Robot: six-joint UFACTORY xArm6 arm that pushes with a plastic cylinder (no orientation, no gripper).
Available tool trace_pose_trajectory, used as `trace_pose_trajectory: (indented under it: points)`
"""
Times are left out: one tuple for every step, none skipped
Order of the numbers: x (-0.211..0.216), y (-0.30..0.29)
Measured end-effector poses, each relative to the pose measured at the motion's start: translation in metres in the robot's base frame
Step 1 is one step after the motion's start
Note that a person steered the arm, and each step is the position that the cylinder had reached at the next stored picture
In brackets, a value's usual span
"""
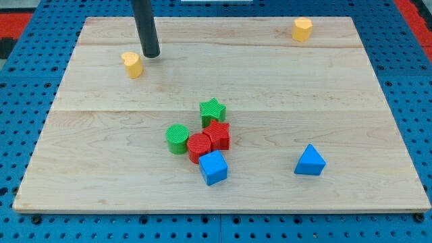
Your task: Push the yellow heart towards the green star
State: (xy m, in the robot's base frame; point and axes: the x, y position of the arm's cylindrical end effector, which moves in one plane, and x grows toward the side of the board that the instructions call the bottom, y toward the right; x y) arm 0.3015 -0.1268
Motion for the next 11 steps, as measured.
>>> trace_pose_trajectory:
  points:
    - [-0.006, -0.008]
    - [-0.029, -0.031]
    - [-0.027, -0.039]
    - [0.010, -0.051]
    - [0.064, -0.035]
    - [0.101, -0.024]
    - [0.105, -0.014]
    - [0.080, -0.030]
    - [0.096, 0.032]
    - [0.135, 0.044]
    - [0.133, 0.052]
